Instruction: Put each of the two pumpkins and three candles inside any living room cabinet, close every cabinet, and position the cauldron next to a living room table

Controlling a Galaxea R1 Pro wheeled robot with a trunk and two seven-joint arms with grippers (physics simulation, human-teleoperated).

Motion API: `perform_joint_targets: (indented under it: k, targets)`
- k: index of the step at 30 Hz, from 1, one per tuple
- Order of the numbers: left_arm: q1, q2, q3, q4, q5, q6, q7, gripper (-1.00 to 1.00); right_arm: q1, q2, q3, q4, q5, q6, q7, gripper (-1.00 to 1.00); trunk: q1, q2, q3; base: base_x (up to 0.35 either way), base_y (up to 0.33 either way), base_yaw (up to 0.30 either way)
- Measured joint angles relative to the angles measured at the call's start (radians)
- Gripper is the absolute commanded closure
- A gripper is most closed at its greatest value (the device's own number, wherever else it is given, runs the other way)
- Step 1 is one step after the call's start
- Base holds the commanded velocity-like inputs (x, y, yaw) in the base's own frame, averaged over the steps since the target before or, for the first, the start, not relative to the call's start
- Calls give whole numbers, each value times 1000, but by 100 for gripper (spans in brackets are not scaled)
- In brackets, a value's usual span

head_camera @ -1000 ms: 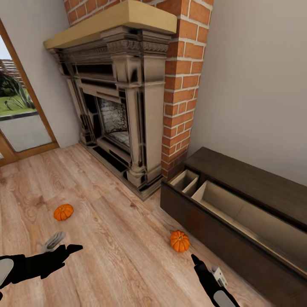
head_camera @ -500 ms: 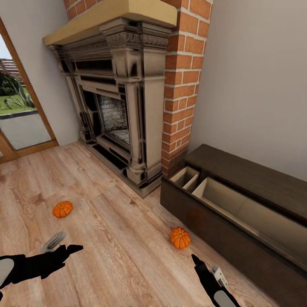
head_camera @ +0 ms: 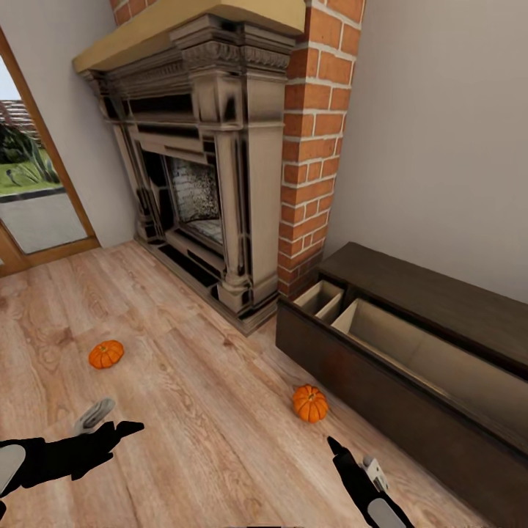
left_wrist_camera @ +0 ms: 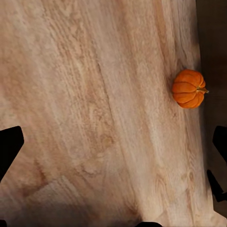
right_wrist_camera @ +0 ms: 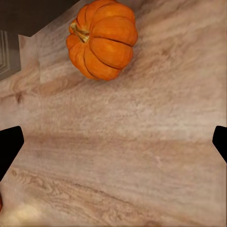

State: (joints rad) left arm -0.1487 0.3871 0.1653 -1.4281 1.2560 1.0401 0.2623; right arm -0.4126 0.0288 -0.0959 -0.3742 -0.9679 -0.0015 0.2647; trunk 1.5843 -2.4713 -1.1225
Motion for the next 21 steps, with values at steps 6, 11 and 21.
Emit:
perform_joint_targets:
  k: [6, 11, 21]
  targets:
    - [0, -2, -13, 0, 0, -2, 1, -100, 0, -1, -2, 0, 1, 21, 39, -100, 17, -29, -20, 0, 0, 0]
    - [0, -3, -20, 0, 0, -3, 2, -100, 1, 1, -1, 0, 3, 23, 73, -100, 19, -30, -40, 0, 0, 0]
    - [0, -4, -21, 0, -1, -4, 3, -100, 1, -1, -3, 0, 1, 25, 75, -100, 23, -33, -78, 0, 0, 0]
